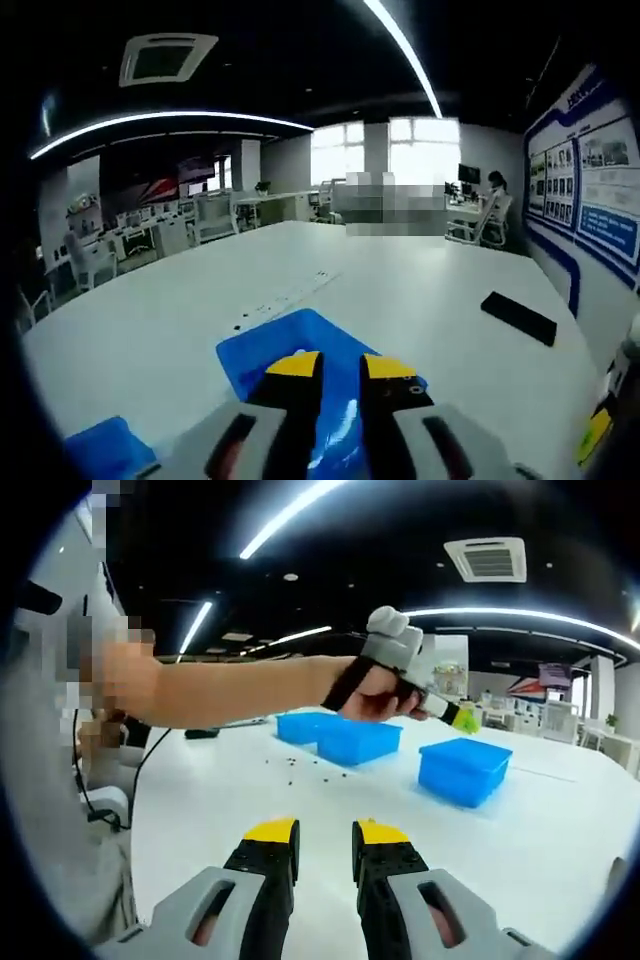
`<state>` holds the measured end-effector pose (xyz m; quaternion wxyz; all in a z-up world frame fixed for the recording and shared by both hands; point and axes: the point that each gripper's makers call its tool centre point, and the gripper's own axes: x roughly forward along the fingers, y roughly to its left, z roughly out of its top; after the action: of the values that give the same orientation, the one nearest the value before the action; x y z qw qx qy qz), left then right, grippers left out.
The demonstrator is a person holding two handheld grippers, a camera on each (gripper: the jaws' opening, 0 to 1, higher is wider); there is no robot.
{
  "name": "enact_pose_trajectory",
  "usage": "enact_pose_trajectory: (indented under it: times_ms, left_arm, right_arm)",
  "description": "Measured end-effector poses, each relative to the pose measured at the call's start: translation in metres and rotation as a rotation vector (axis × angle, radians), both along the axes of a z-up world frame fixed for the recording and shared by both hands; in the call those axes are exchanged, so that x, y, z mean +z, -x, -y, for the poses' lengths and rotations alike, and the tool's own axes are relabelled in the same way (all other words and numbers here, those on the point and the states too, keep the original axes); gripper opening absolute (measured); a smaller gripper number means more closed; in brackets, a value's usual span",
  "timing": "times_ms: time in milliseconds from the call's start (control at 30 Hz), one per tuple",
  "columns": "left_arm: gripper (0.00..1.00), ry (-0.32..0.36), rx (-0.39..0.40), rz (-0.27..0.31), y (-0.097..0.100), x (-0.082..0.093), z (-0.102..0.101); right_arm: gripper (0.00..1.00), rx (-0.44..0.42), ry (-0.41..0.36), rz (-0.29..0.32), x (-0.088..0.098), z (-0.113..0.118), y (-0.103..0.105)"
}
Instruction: Pick up the resistors one by one and place each resistor into its matching bin, sorting the parts by color and model until every resistor is separated into the correct bin for its type
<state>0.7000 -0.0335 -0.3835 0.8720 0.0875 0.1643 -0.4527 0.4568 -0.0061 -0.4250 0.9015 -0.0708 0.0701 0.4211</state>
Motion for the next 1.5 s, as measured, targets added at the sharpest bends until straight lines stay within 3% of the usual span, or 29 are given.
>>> enact_pose_trajectory:
  times_ms: [167,267,333,467,667,733,800,867,967,1033,1100,1267,1500]
  left_arm:
    - [0.18,-0.020,-0.031,0.056,0.008,0.018,-0.013]
    - [0.18,-0.083,-0.040,0.114,0.019,0.034,-0.046]
    - [0.18,-0.177,-0.122,0.166,0.039,0.038,-0.070]
    - [0.18,-0.386,-0.172,0.127,0.072,0.021,-0.133]
    - [0.18,-0.526,-0.191,0.049,0.108,-0.009,-0.208]
    - [0.18,-0.534,-0.275,-0.028,0.132,-0.024,-0.221]
    - [0.17,-0.566,-0.310,-0.065,0.146,-0.035,-0.234]
    - [0.17,-0.648,-0.349,-0.088,0.158,-0.049,-0.252]
    - [0.17,-0.817,-0.438,-0.061,0.175,-0.069,-0.280]
    - [0.17,-0.894,-0.507,-0.071,0.189,-0.082,-0.293]
    - [0.16,-0.928,-0.544,-0.062,0.196,-0.088,-0.298]
    - [0.16,-0.905,-0.543,-0.020,0.198,-0.083,-0.295]
    - [0.16,-0.885,-0.532,-0.008,0.203,-0.081,-0.300]
  right_arm:
    - [0.23,0.000,0.004,-0.005,0.000,-0.002,-0.001]
    - [0.23,0.002,0.003,0.000,0.003,-0.004,-0.002]
    - [0.23,0.012,0.007,0.000,0.001,-0.007,-0.002]
    - [0.23,0.020,0.024,-0.006,-0.003,-0.012,-0.006]
    - [0.23,0.059,0.029,0.019,0.004,-0.029,-0.004]
    - [0.23,0.073,0.042,0.029,0.003,-0.032,-0.005]
    - [0.23,0.059,0.049,0.021,0.001,-0.029,-0.011]
    - [0.23,0.047,0.056,0.024,0.001,-0.027,-0.013]
    - [0.23,0.041,0.063,0.034,0.006,-0.029,-0.011]
    - [0.23,0.045,0.064,0.040,0.009,-0.033,-0.006]
    - [0.23,0.053,0.067,0.036,0.007,-0.039,-0.001]
    - [0.23,0.061,0.088,0.022,0.003,-0.048,0.005]
    - [0.23,0.058,0.096,0.036,0.010,-0.052,0.010]
